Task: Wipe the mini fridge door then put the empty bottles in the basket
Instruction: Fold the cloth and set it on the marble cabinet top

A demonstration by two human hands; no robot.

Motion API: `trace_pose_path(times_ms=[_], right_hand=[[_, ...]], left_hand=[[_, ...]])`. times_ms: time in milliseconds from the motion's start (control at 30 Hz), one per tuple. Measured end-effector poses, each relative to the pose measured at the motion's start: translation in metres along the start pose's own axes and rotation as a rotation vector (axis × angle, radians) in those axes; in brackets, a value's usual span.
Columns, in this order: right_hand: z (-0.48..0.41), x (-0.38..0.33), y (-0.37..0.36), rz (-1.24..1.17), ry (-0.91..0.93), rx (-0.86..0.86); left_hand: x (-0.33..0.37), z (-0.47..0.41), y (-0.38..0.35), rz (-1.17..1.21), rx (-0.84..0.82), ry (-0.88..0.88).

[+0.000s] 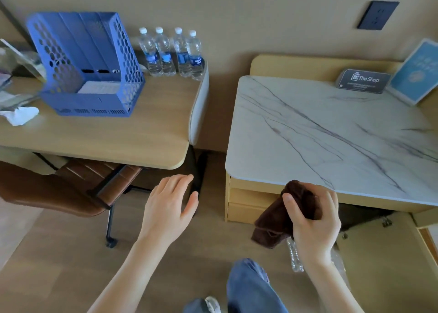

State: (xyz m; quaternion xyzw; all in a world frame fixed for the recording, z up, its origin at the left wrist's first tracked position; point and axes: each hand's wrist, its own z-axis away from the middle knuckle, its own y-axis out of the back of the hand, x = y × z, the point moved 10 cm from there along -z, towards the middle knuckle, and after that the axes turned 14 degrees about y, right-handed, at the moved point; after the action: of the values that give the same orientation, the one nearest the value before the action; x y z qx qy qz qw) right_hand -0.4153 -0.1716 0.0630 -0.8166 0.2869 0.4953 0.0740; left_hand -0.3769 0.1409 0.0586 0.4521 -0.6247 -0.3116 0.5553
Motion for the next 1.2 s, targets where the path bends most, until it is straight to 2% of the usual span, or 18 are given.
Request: trace_pose_path(times_ms=[267,500,700,967,1067,1200], right_hand=[[-0.043,0.043,-0.053,0.043,-0.011,-0.07],[-0.147,0.087,-0.093,0.047,0.029,-0.057],[-0.238,0.097,-0.116,0.002,0.078,-0.014],[-0.305,0.127,-0.155,0.012,0.063,0.025],[-0.316,0.151,-0.178,0.038,0.019,0.024],[-0.321,0.193,-0.218,0.06,-0.155,-0.052]], left_hand=[[0.007,-0.065,-0.056,0.018,-0.077,-0.02],[0.048,-0.183,-0.077,-0.02,-0.1,-0.079],[0.094,-0.281,-0.087,-0.004,-0.073,-0.146],[0.132,-0.369,-0.125,0.051,-0.1,-0.248],[0.128,-0.393,-0.153,0.063,-0.156,-0.256],[0.122,-0.418,-0.183,0.087,-0.245,-0.289]])
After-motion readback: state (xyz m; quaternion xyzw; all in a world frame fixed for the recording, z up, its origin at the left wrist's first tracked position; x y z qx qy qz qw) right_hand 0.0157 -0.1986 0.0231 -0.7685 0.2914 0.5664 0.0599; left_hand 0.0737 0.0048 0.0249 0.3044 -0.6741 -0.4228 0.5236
